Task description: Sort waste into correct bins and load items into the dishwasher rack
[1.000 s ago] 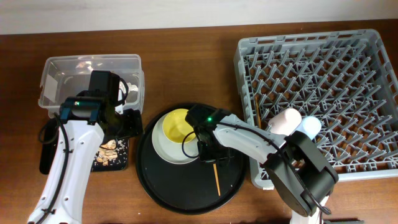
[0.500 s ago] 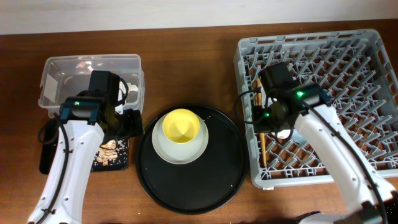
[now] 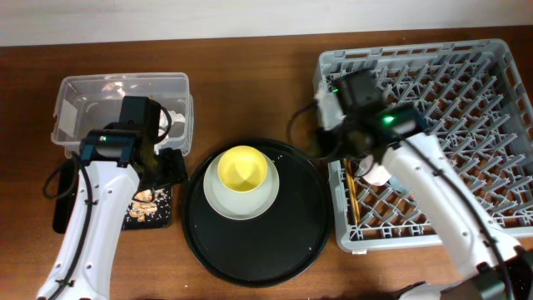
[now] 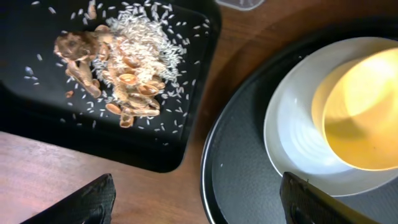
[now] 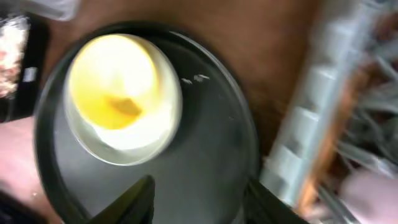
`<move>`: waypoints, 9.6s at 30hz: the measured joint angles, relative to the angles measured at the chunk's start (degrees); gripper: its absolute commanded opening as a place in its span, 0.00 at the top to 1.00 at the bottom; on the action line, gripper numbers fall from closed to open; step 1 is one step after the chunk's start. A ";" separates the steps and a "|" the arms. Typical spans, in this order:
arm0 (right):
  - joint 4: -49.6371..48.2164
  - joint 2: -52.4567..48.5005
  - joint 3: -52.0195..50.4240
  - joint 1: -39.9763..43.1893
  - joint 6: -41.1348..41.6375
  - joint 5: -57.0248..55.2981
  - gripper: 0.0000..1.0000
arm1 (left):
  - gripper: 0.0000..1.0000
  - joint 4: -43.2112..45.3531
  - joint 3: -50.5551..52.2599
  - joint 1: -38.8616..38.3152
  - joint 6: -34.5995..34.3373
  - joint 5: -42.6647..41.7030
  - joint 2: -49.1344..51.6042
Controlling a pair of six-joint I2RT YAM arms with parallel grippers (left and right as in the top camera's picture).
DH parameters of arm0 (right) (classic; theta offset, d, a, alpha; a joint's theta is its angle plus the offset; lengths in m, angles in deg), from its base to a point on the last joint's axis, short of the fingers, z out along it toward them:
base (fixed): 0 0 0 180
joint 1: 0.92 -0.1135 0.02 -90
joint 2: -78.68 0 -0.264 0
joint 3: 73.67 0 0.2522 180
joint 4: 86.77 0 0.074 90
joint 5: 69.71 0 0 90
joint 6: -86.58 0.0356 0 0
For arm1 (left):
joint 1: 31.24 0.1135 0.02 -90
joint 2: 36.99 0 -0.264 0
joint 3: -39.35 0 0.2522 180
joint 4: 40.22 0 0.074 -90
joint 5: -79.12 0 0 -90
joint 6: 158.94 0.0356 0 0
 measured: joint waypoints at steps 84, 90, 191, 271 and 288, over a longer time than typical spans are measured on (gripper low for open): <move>-13.46 -29.05 11.41 6.40 5.20 -79.21 0.37 | 0.07 1.57 0.00 6.08 -2.32 1.14 0.00; -7.19 -11.08 10.58 6.19 5.29 -63.82 0.11 | 0.01 1.62 0.00 6.08 -2.32 1.11 -0.02; 5.22 9.46 -7.50 4.00 5.70 -12.46 0.18 | 0.01 3.15 0.02 0.52 1.90 0.26 -0.02; -52.96 88.98 -80.54 18.69 -0.63 -14.49 0.01 | 0.01 4.15 22.18 -2.27 1.57 -5.27 -52.54; -52.94 89.02 -80.54 18.69 -0.61 -14.29 0.01 | 0.01 66.53 71.87 0.02 15.06 -2.38 -82.66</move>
